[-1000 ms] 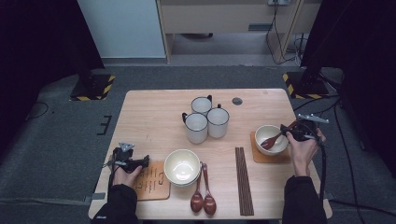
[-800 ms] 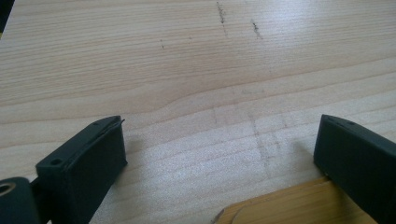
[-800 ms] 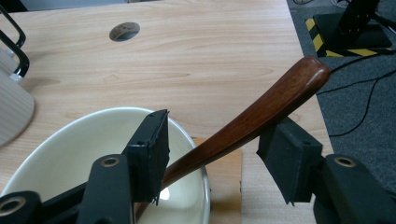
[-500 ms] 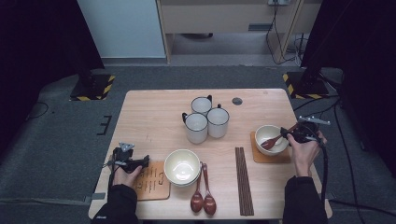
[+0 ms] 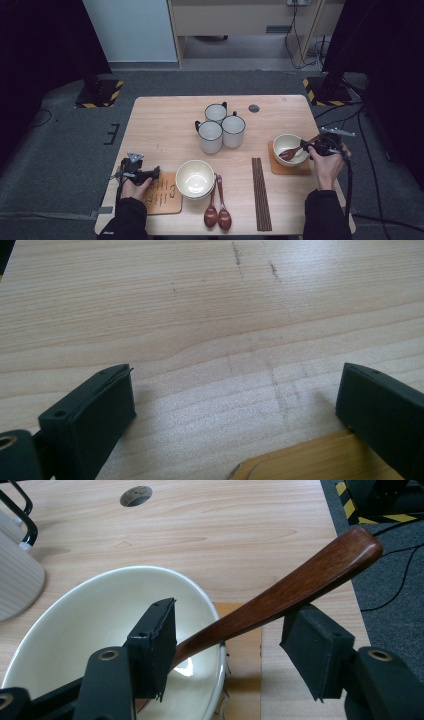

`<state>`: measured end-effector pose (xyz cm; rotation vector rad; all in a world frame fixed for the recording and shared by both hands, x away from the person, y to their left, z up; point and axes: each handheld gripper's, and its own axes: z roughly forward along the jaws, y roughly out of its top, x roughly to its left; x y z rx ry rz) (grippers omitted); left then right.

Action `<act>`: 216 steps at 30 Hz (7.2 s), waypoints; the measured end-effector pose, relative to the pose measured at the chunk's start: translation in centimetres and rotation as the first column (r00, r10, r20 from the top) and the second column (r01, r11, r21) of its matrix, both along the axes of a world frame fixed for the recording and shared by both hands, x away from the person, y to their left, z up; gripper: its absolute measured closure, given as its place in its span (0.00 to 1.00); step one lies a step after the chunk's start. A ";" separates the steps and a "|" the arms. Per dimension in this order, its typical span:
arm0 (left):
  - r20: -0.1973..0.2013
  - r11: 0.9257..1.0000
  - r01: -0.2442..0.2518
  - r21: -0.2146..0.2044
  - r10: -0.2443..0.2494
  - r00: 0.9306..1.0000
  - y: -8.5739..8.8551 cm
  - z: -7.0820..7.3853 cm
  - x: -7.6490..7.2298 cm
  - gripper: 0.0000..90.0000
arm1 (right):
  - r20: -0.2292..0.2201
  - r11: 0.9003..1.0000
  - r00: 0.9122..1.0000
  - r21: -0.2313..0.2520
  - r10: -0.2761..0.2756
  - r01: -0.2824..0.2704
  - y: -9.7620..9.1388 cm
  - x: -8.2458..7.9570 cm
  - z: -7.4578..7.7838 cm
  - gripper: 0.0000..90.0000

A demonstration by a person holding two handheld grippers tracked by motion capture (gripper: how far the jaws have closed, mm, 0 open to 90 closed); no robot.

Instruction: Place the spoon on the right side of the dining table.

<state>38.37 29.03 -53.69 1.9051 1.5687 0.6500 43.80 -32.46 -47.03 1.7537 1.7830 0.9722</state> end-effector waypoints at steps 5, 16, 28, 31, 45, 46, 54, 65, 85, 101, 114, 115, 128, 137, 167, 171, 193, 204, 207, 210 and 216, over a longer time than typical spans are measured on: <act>0.000 1.000 0.000 0.000 0.000 1.000 0.0 0.0 0.0 0.01 | -0.004 1.000 1.000 -0.002 0.006 -0.006 0.1 -0.4 0.0 0.43; 0.000 1.000 0.000 0.000 0.000 1.000 0.0 0.0 0.0 0.01 | 0.004 1.000 1.000 -0.009 0.020 -0.020 0.4 -1.4 0.5 0.42; 0.000 1.000 0.000 0.000 0.000 1.000 0.0 0.0 0.0 0.01 | 0.021 1.000 0.999 -0.008 0.027 -0.027 0.8 -2.0 1.3 0.42; 0.000 1.000 0.000 0.000 0.000 1.000 0.0 0.0 0.0 0.01 | 0.030 0.999 0.999 -0.009 0.038 -0.038 1.1 -2.0 1.7 0.42; 0.000 1.000 0.000 0.000 0.000 1.000 0.0 0.0 0.0 0.01 | 0.066 0.994 0.992 -0.041 0.107 -0.104 2.3 -0.8 2.8 0.41; 0.000 1.000 0.000 0.000 0.000 1.000 0.0 0.0 0.0 0.01 | 0.067 0.993 0.991 -0.043 0.112 -0.109 2.3 -0.6 2.8 0.41; 0.000 1.000 0.000 0.000 0.000 1.000 0.0 0.0 0.0 0.01 | 0.065 0.993 0.991 -0.034 0.115 -0.113 2.1 0.1 2.6 0.42; 0.000 1.000 0.000 0.000 0.000 1.000 0.0 0.0 0.0 0.01 | 0.057 0.989 0.988 -0.033 0.145 -0.144 1.5 1.0 1.9 0.43; 0.000 1.000 0.000 0.000 0.000 1.000 0.0 0.0 0.0 0.01 | 0.006 0.988 0.989 -0.057 0.147 -0.147 1.5 1.5 1.1 0.42; 0.000 1.000 0.000 0.000 0.000 1.000 0.0 0.0 0.0 0.01 | -0.017 0.989 0.991 -0.063 0.132 -0.133 1.2 0.5 1.0 0.44; 0.000 1.000 0.000 0.000 0.000 1.000 0.0 0.0 0.0 0.01 | -0.023 0.989 0.991 -0.064 0.128 -0.130 1.3 -0.7 1.3 0.42; 0.000 1.000 0.000 0.000 0.000 1.000 0.0 0.0 0.0 0.01 | -0.024 0.989 0.991 -0.069 0.128 -0.129 1.2 -0.8 1.3 0.42; 0.000 1.000 0.000 0.000 0.000 1.000 0.0 0.0 0.0 0.01 | -0.036 0.987 0.989 -0.073 0.142 -0.144 1.3 -1.8 1.4 0.42; 0.000 1.000 -0.001 0.000 0.001 1.000 0.0 0.0 0.0 0.01 | -0.046 0.986 0.988 -0.074 0.147 -0.151 1.5 -2.4 1.3 0.41; -0.003 1.000 -0.005 0.000 0.005 1.000 0.0 0.0 0.0 0.00 | -0.057 0.984 0.985 -0.063 0.165 -0.168 2.3 -4.4 1.6 0.40; -0.003 1.000 -0.005 0.000 0.005 1.000 0.0 0.0 0.0 0.00 | -0.062 0.982 0.983 -0.064 0.171 -0.175 2.5 -4.8 1.6 0.40; -0.003 1.000 -0.005 0.000 0.005 1.000 0.0 0.0 0.0 0.00 | -0.043 0.975 0.975 -0.038 0.218 -0.220 3.3 -7.1 1.9 0.40; -0.003 1.000 -0.005 0.000 0.005 1.000 0.0 0.0 0.0 0.00 | -0.048 0.967 0.966 -0.023 0.253 -0.254 4.2 -8.0 2.1 0.39; -0.003 1.000 -0.005 0.000 0.005 1.000 0.0 0.0 0.0 0.00 | -0.047 0.965 0.964 -0.018 0.261 -0.262 4.3 -8.2 2.1 0.39; -0.003 1.000 -0.005 0.000 0.005 1.000 0.0 0.0 0.0 0.00 | -0.044 0.962 0.961 -0.017 0.273 -0.274 4.6 -8.3 2.1 0.39; -0.003 1.000 -0.005 0.000 0.005 1.000 0.0 0.0 0.0 0.00 | -0.045 0.956 0.955 -0.008 0.292 -0.292 5.2 -8.4 2.2 0.39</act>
